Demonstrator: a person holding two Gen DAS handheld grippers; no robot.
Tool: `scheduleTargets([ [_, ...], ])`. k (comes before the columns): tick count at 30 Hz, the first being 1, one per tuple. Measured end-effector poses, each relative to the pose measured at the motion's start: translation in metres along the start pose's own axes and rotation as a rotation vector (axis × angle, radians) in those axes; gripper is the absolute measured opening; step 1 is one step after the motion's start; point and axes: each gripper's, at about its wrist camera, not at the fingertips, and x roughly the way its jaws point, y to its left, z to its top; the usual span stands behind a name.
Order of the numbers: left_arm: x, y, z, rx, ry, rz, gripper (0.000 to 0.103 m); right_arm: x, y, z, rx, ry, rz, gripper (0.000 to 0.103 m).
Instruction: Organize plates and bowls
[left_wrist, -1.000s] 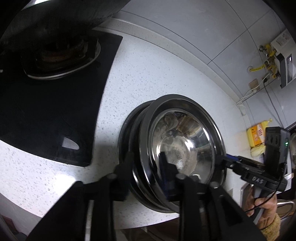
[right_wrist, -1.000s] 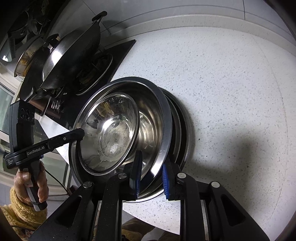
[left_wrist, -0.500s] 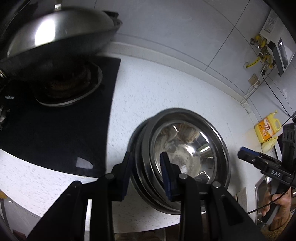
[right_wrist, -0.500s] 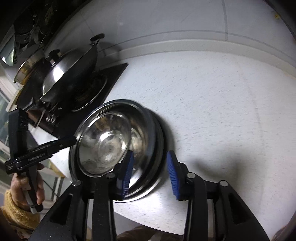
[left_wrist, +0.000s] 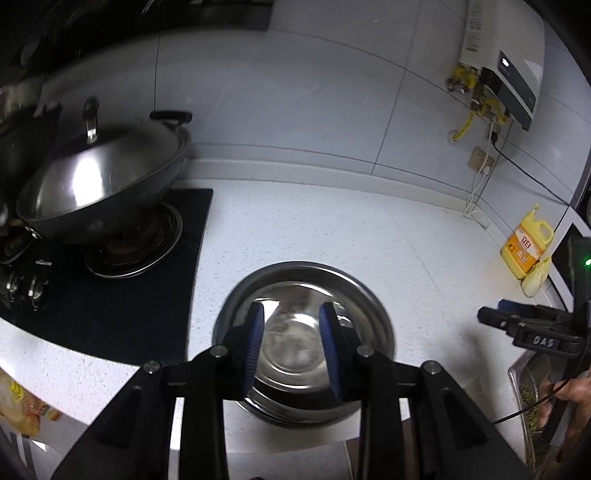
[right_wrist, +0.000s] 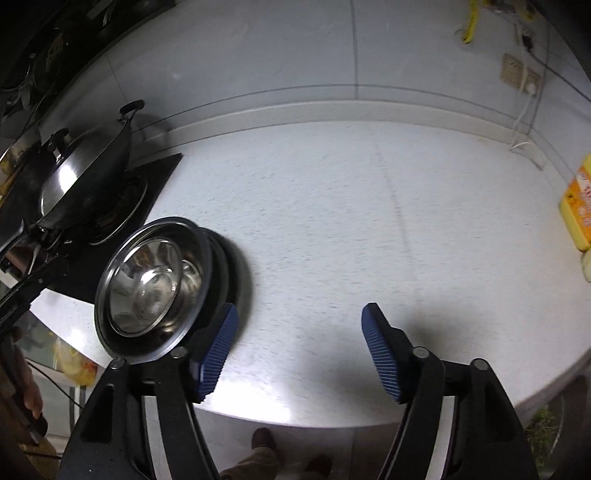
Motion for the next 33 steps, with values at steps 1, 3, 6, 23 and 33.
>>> scheduleTargets([
  [1, -0.005, -0.011, -0.003, 0.003, -0.006, 0.013, 0.029, -0.007, -0.007, -0.002, 0.0, -0.013, -0.003, 0.066],
  [3, -0.014, -0.031, -0.008, 0.009, -0.008, 0.049, 0.029, -0.021, -0.019, -0.009, 0.0, -0.037, -0.014, 0.071],
  [6, -0.031, -0.066, -0.019, 0.021, -0.015, 0.087, 0.029, -0.044, -0.041, -0.02, -0.015, -0.068, -0.02, 0.077],
  [23, -0.083, -0.155, -0.043, 0.059, -0.026, 0.039, 0.029, -0.131, -0.124, -0.07, 0.013, -0.225, -0.066, 0.093],
  [33, -0.085, -0.154, -0.049, 0.068, -0.041, -0.047, 0.029, -0.153, -0.118, -0.093, 0.029, -0.254, -0.116, 0.1],
])
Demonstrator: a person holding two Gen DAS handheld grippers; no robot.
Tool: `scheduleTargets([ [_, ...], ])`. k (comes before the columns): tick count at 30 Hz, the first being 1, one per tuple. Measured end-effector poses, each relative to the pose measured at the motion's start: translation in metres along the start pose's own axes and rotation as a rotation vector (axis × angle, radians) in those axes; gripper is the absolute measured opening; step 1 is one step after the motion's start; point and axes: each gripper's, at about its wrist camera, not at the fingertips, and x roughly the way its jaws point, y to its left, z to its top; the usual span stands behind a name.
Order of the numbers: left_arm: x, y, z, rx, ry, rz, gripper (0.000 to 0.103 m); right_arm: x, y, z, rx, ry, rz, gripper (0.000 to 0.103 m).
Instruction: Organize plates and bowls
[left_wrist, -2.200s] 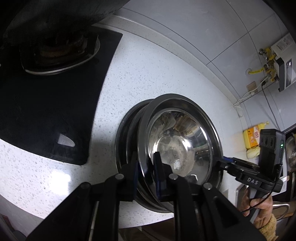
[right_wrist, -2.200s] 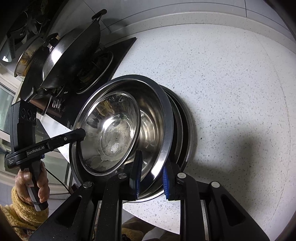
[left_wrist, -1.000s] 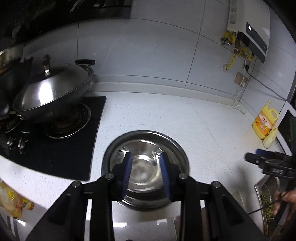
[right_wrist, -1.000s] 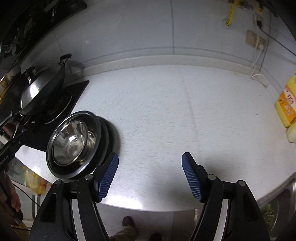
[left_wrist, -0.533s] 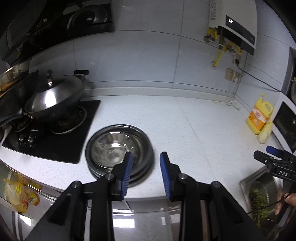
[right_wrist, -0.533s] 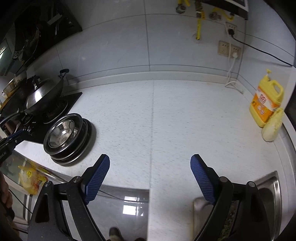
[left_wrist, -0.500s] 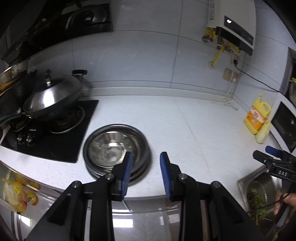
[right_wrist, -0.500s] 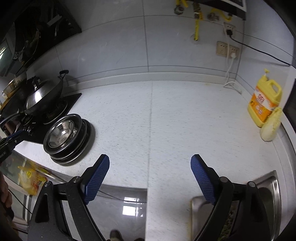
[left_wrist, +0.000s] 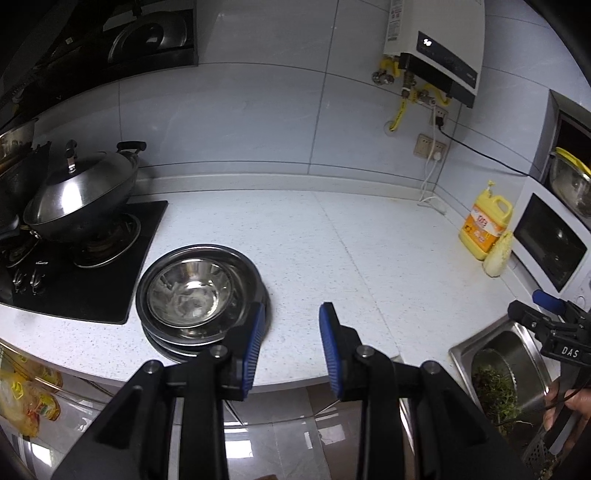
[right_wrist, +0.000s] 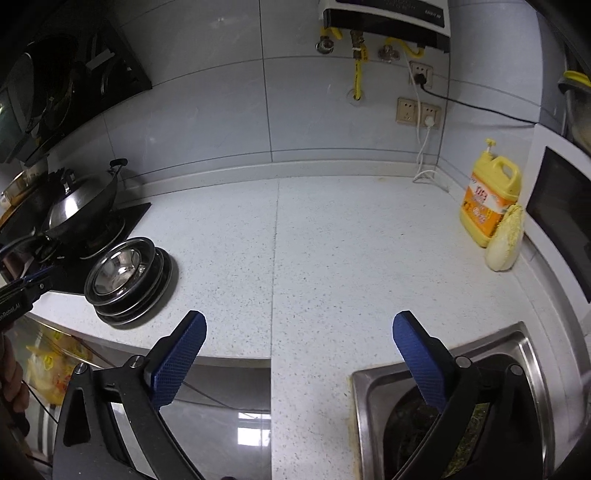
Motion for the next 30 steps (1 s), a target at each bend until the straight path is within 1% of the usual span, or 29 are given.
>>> scheduleTargets([
  [4, -0.011, -0.002, 0.0, 0.015, -0.037, 0.004, 0.029, -0.006, 0.001, -0.001, 0.006, -0.016, -0.001, 0.1],
  [6, -0.015, -0.002, -0.001, 0.016, -0.048, -0.006, 0.029, -0.008, 0.002, -0.002, 0.001, -0.03, -0.002, 0.101],
  [12, -0.016, -0.002, -0.004, 0.016, -0.044, -0.025, 0.029, -0.01, 0.004, -0.004, -0.009, -0.058, 0.003, 0.101],
  [21, -0.019, -0.002, -0.009, 0.032, -0.05, -0.021, 0.029, -0.011, 0.004, -0.009, -0.006, -0.057, 0.004, 0.101],
  [30, -0.021, -0.001, -0.019, 0.03, -0.044, 0.013, 0.029, -0.011, 0.01, -0.012, -0.025, -0.048, 0.015, 0.101],
])
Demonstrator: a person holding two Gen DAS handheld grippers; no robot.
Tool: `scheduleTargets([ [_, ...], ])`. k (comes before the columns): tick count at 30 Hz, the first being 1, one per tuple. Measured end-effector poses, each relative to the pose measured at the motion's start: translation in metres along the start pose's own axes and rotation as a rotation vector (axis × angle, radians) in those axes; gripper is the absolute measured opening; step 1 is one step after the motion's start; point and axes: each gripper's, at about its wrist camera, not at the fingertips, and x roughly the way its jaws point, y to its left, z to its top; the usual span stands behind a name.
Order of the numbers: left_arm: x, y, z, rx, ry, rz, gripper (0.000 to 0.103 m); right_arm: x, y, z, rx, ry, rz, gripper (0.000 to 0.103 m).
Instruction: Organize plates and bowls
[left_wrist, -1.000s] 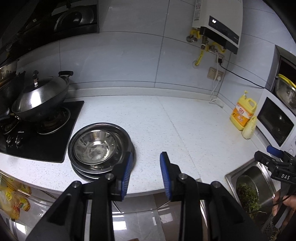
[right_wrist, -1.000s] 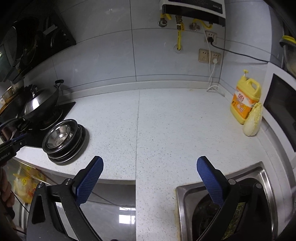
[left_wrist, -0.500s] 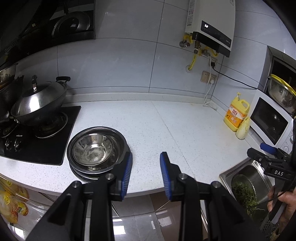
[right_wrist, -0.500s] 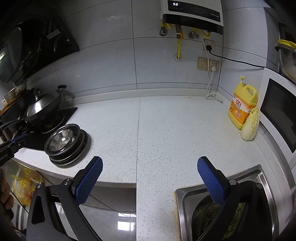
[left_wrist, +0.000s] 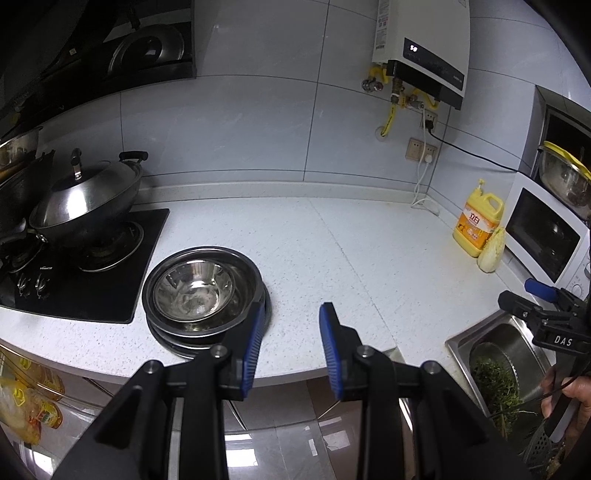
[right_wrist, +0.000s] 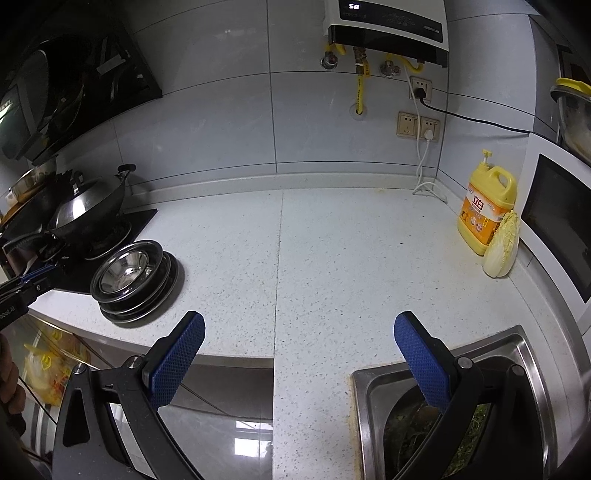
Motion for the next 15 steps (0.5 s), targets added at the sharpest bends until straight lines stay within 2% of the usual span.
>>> scheduleTargets([
  [8, 0.0004, 0.0017, -0.0044, -0.001, -0.004, 0.034, 0.029, -0.0004, 0.0075, -0.0027, -0.017, 0.007, 0.001, 0.101],
  [15, 0.0036, 0.0, -0.0056, 0.004, 0.005, 0.035, 0.029, 0.0022, 0.011, -0.0049, -0.021, 0.014, 0.005, 0.101],
])
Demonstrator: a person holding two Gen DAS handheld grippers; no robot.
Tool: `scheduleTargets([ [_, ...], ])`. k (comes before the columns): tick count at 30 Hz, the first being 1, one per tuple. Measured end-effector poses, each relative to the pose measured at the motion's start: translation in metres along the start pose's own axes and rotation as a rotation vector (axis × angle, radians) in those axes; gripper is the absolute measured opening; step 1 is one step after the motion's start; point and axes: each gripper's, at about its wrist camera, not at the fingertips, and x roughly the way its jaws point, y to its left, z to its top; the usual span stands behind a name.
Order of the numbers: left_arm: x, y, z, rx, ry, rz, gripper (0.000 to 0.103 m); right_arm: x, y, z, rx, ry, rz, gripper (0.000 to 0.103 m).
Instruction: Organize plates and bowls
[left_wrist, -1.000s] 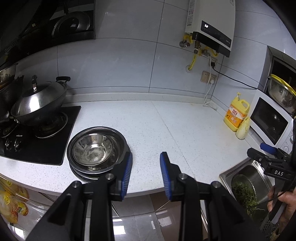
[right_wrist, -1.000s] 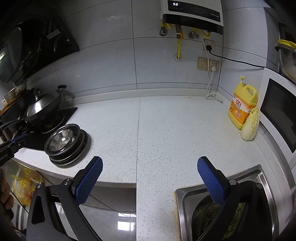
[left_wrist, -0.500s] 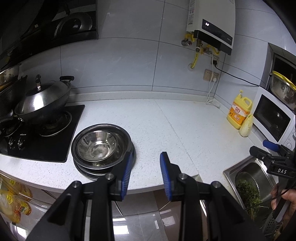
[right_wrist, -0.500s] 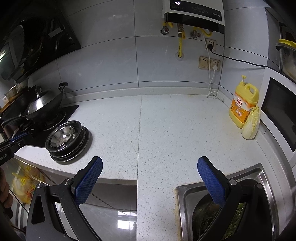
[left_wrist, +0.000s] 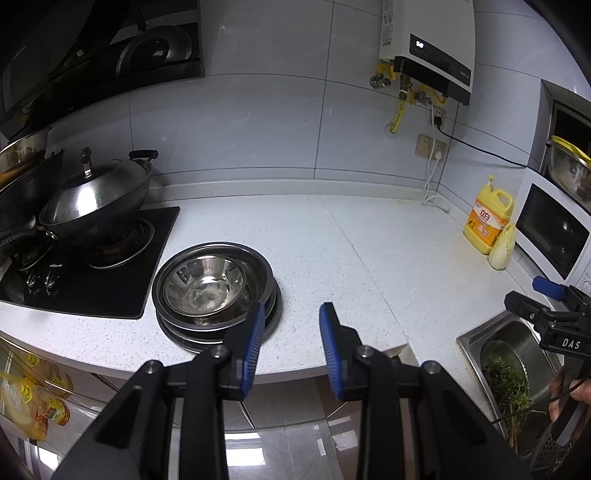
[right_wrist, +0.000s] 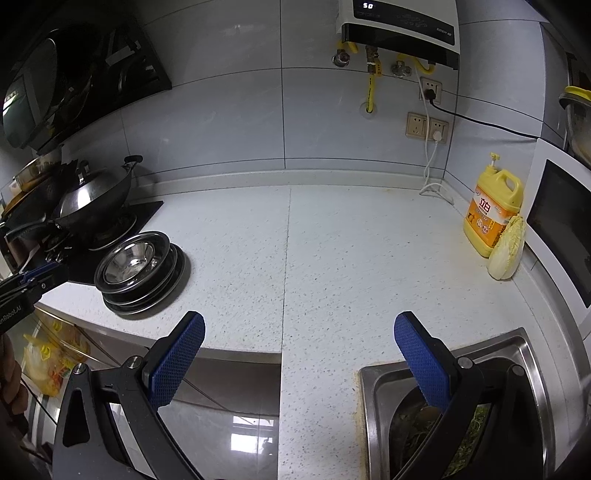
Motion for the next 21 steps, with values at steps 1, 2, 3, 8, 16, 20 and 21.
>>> scheduleTargets([
  [1, 0.0005, -0.0005, -0.0001, 0.0, 0.001, -0.003, 0.029, 0.0002, 0.0, -0.0003, -0.001, 0.0, 0.0, 0.101],
  [2, 0.001, -0.0008, 0.0001, 0.001, 0.002, -0.004, 0.029, 0.0004, 0.0001, -0.0004, -0.003, 0.001, -0.001, 0.101],
  [3, 0.0018, -0.0014, 0.0, 0.002, 0.004, -0.003, 0.029, 0.0002, 0.0006, -0.0008, -0.003, 0.001, -0.002, 0.101],
  [8, 0.0035, -0.0033, 0.0002, 0.005, 0.006, -0.003, 0.029, -0.0003, -0.0008, -0.001, -0.004, -0.001, -0.008, 0.101],
  [16, 0.0028, -0.0094, 0.0006, 0.025, -0.011, -0.001, 0.029, 0.0019, -0.0036, -0.002, -0.005, 0.005, -0.01, 0.101],
  [20, 0.003, -0.0103, -0.0006, 0.025, -0.013, -0.005, 0.029, 0.0039, -0.0039, -0.0017, -0.01, 0.007, -0.012, 0.101],
  [21, 0.0039, -0.0103, -0.0009, 0.027, -0.011, -0.002, 0.029, 0.0043, -0.0038, -0.0017, -0.011, 0.009, -0.011, 0.101],
])
